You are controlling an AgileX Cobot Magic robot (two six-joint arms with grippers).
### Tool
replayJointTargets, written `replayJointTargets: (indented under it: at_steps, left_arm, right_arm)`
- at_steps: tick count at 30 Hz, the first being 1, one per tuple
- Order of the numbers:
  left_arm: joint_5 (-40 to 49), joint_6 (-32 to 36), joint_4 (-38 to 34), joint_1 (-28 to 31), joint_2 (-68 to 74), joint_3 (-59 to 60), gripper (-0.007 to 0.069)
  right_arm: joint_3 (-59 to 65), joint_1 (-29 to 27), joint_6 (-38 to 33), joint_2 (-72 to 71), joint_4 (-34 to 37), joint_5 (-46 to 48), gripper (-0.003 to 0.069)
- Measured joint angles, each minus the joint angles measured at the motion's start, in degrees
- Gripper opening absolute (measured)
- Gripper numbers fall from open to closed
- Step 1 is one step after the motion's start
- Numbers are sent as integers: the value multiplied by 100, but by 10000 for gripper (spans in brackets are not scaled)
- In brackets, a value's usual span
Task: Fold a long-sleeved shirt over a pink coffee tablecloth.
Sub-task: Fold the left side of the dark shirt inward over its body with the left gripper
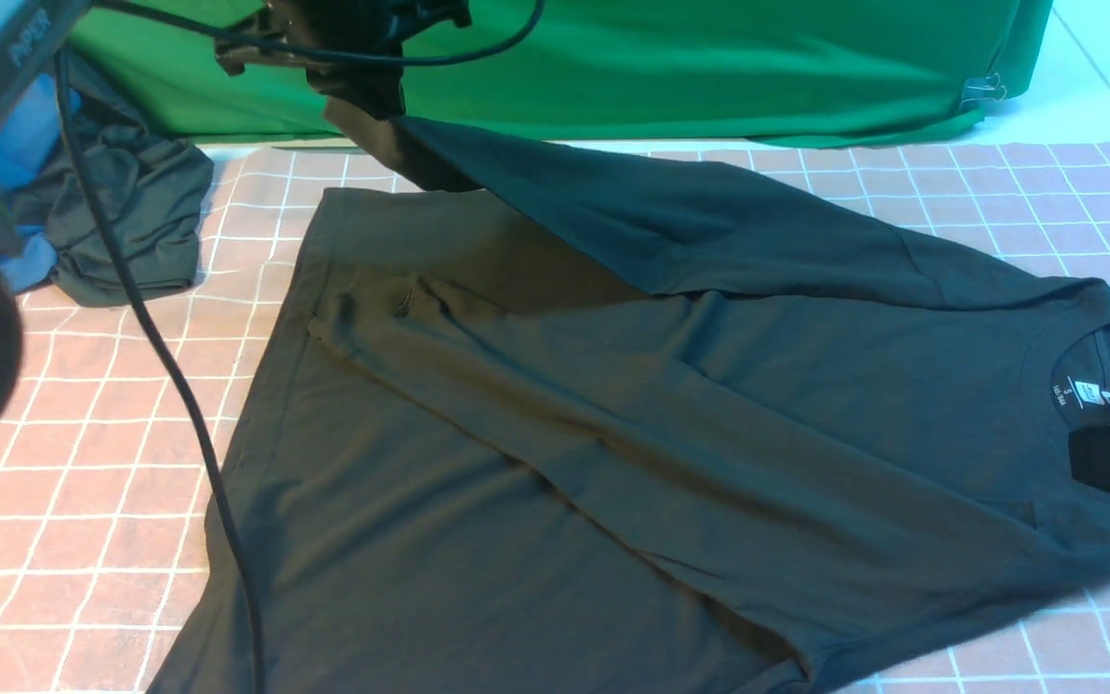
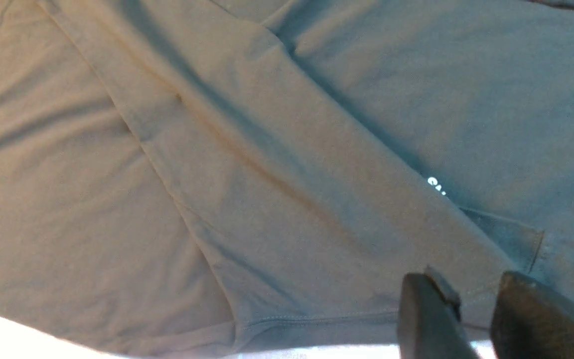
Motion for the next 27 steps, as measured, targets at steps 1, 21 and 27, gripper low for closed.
replayJointTargets:
  at_steps: [1, 21, 27]
  left_arm:
    - [0, -18, 36, -13, -90, 114, 42]
    - [28, -265, -261, -222, -1563, 2394, 42]
    - [33, -323, -330, -230, -1793, 3275, 42]
  right_arm:
    - [0, 0, -4, 0, 0, 27, 237]
    - [0, 0, -125, 0, 0, 261, 237]
    - [0, 0, -125, 0, 0, 269, 237]
